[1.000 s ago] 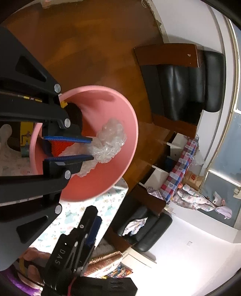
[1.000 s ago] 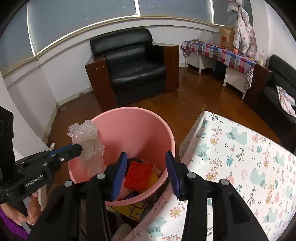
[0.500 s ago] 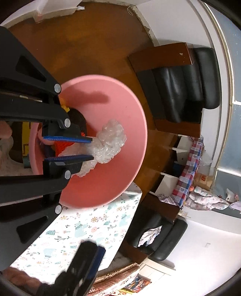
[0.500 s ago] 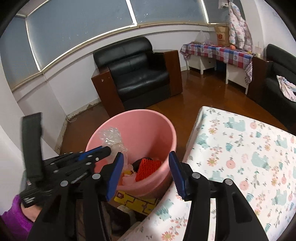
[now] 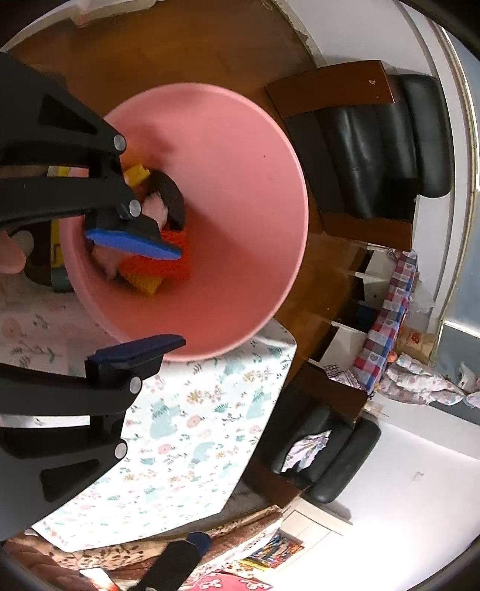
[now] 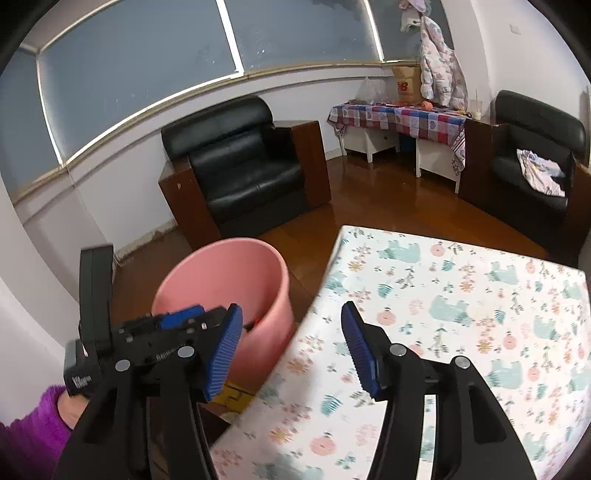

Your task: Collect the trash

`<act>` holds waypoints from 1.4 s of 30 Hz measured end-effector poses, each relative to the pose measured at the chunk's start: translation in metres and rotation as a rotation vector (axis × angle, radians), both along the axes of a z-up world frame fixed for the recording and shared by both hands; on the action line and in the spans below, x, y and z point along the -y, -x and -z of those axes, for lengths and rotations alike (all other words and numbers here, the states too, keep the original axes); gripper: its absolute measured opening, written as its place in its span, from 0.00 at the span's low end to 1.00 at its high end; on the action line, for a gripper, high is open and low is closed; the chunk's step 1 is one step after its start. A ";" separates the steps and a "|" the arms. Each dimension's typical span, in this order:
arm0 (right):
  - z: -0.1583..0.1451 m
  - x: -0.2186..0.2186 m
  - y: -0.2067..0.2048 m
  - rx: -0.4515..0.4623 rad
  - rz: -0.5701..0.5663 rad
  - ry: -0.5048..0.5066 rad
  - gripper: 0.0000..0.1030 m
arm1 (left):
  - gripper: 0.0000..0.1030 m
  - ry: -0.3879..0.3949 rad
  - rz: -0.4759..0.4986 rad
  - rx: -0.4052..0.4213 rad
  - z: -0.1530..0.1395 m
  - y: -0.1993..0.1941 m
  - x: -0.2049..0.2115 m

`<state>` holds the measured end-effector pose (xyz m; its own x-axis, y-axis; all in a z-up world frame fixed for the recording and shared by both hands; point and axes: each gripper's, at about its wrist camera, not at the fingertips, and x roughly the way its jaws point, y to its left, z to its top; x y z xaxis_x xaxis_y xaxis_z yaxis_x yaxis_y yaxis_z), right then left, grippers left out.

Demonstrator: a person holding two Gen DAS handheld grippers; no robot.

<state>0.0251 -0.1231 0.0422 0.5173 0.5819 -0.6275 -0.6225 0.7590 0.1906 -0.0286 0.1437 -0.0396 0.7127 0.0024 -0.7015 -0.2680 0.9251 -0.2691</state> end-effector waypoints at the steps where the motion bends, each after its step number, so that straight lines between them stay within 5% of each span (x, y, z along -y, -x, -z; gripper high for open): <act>1: 0.000 0.000 -0.002 -0.003 -0.002 -0.003 0.54 | 0.43 0.010 -0.003 0.005 0.000 -0.001 0.001; 13: -0.003 0.018 -0.007 0.001 -0.059 -0.064 0.58 | 0.48 0.093 -0.037 0.007 0.000 -0.012 -0.001; 19: -0.007 0.034 0.011 0.042 -0.043 -0.093 0.63 | 0.48 0.009 -0.083 0.052 -0.022 0.012 0.012; 29: -0.018 0.056 0.036 0.093 0.025 -0.127 0.69 | 0.48 -0.092 -0.003 0.164 -0.062 0.050 0.054; 42: 0.006 0.062 0.042 0.102 0.112 -0.117 0.72 | 0.46 -0.207 -0.025 0.191 -0.067 0.057 0.089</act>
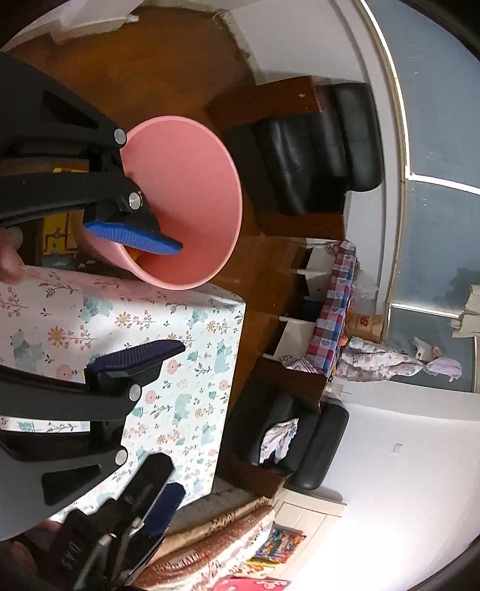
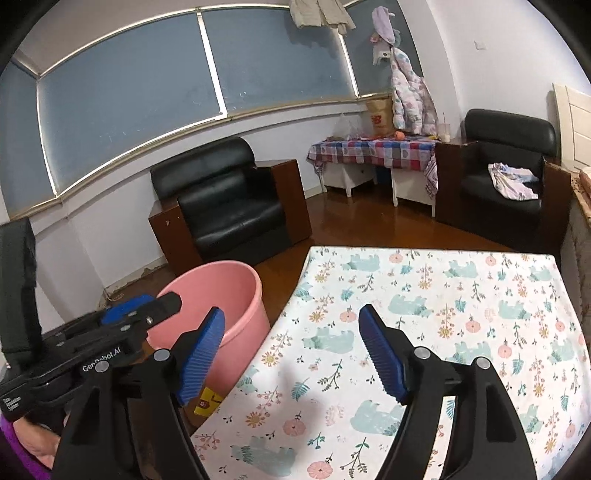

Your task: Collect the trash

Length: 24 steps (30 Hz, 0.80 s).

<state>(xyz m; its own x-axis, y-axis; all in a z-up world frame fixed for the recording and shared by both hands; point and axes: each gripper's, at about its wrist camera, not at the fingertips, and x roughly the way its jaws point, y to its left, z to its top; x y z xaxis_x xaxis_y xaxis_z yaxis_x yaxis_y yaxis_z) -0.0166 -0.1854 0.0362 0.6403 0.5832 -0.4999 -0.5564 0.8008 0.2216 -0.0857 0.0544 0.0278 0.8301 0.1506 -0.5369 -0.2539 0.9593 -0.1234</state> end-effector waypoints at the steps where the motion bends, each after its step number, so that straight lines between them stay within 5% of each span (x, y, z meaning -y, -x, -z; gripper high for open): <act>1: 0.003 0.000 0.000 -0.005 0.003 0.005 0.72 | 0.45 -0.002 -0.005 0.001 0.000 0.000 0.002; 24: 0.017 -0.005 0.006 0.036 0.028 0.047 0.72 | 0.44 0.005 -0.002 -0.018 0.022 -0.005 -0.002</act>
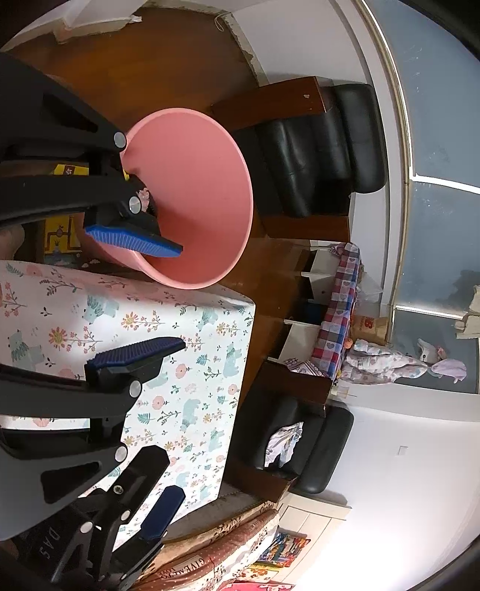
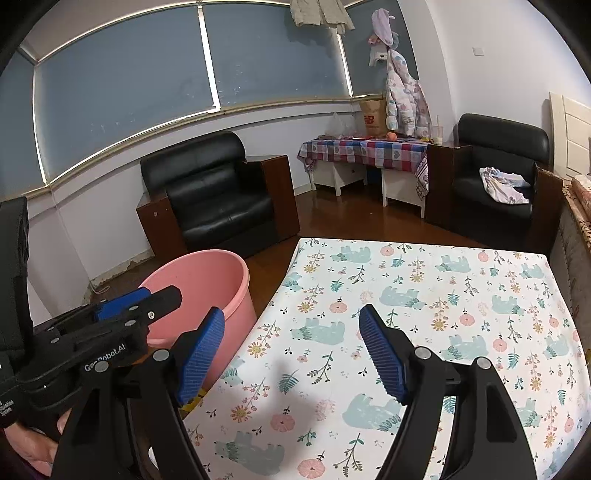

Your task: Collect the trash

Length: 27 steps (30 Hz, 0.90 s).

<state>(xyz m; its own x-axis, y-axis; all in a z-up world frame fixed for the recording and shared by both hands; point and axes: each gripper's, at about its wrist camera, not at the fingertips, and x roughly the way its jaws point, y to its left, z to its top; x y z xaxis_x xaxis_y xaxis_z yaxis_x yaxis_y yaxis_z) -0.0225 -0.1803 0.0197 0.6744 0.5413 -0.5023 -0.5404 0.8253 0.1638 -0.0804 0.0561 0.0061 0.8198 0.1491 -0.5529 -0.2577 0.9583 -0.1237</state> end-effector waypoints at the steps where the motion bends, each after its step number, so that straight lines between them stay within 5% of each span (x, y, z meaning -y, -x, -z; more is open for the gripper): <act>1: 0.000 -0.001 0.000 0.002 0.000 0.002 0.72 | 0.44 -0.001 -0.001 0.000 0.000 0.000 0.000; 27: 0.007 -0.014 -0.006 -0.001 -0.015 0.029 0.72 | 0.44 -0.014 -0.015 -0.010 0.008 0.000 -0.005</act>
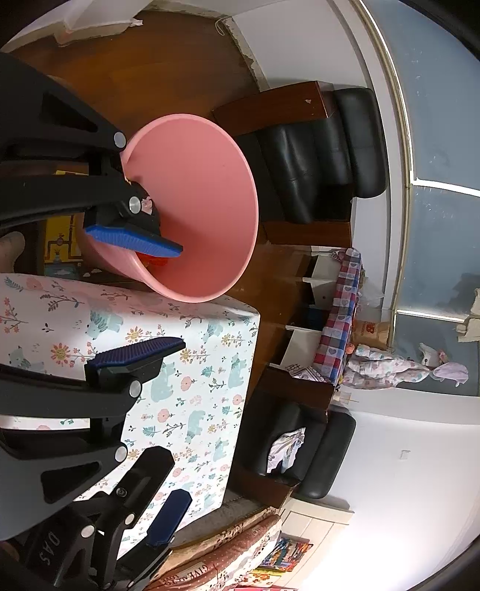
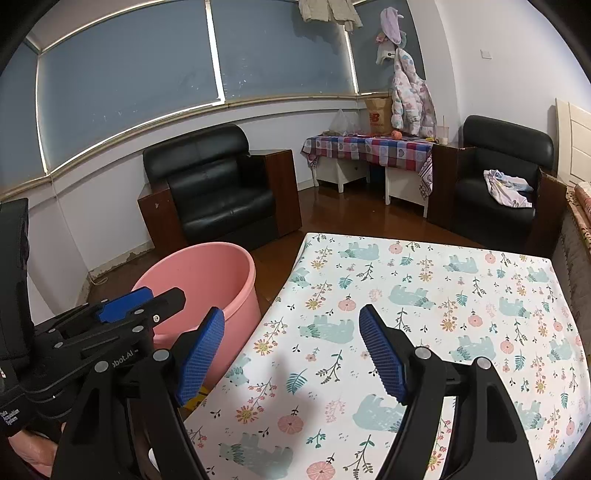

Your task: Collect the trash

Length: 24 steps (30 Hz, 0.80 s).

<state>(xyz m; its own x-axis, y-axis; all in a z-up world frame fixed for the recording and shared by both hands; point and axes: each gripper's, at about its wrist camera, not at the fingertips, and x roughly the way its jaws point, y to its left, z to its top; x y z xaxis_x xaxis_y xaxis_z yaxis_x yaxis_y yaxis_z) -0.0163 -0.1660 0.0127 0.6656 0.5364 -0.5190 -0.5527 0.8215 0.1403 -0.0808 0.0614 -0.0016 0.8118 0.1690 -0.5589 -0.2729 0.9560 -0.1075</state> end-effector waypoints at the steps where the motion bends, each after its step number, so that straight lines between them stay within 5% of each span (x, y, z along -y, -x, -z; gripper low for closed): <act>1: 0.000 0.000 0.000 0.001 0.000 0.000 0.72 | 0.44 0.000 0.000 0.000 0.000 0.001 0.000; 24: -0.002 -0.001 0.001 0.009 -0.002 -0.006 0.72 | 0.44 -0.010 -0.004 0.005 -0.003 0.004 -0.001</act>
